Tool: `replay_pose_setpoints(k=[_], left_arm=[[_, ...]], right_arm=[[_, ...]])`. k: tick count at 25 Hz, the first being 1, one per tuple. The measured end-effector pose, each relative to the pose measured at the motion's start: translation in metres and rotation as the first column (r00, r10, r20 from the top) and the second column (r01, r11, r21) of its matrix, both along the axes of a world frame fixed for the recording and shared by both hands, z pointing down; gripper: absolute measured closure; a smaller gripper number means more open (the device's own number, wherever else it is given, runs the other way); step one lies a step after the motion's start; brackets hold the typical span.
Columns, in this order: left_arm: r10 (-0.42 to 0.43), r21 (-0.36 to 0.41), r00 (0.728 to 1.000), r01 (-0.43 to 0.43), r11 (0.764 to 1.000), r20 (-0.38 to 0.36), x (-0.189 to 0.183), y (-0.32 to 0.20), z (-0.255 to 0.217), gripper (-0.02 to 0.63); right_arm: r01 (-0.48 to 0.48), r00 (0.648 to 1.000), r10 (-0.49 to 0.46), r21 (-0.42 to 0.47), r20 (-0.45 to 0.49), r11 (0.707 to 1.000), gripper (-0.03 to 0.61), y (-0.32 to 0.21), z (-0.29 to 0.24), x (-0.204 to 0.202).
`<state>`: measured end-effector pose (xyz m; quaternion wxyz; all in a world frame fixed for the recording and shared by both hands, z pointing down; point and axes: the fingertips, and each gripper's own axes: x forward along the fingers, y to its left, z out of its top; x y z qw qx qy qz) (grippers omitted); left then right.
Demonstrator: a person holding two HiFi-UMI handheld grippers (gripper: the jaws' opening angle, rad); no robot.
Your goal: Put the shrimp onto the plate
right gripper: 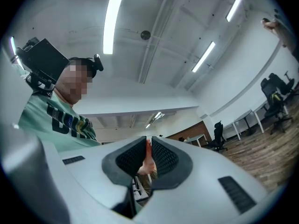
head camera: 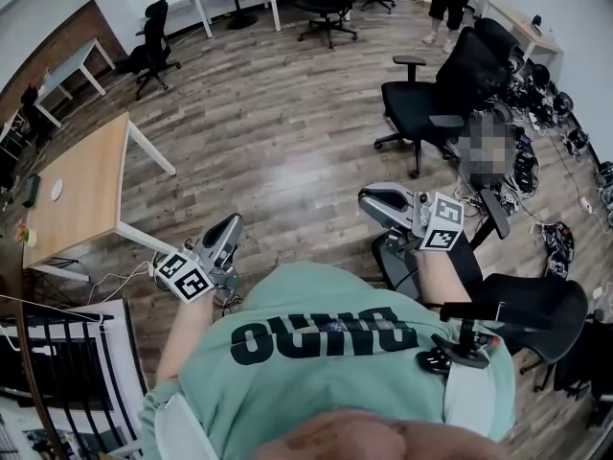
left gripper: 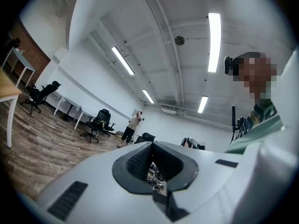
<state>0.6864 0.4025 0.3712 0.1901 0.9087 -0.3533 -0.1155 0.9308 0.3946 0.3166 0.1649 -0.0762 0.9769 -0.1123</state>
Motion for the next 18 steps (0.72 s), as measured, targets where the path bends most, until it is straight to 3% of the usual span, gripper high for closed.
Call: replay_pose_setpoints(k=[9,14,18], left_arm=[[0.003,-0.045,1.000,-0.003,0.999,0.002,0.010,-0.028,0.010,0.607],[0.015,-0.035,1.000,-0.015,0.999,-0.023,-0.018,-0.055,0.013,0.607],[0.030,0.000,0.998,-0.030,1.000,-0.056,-0.067,-0.089,0.013,0.607]], right_arm=[[0.015,1.000,-0.016,-0.039,-0.014,0.999,0.538,-0.030,0.019,0.005],[0.016,0.999,-0.017,-0.034,-0.037,0.999,0.538,-0.055,0.017,-0.026],[-0.007,0.997,0.008,0.006,-0.076,1.000,0.538,-0.086,0.006,-0.072]])
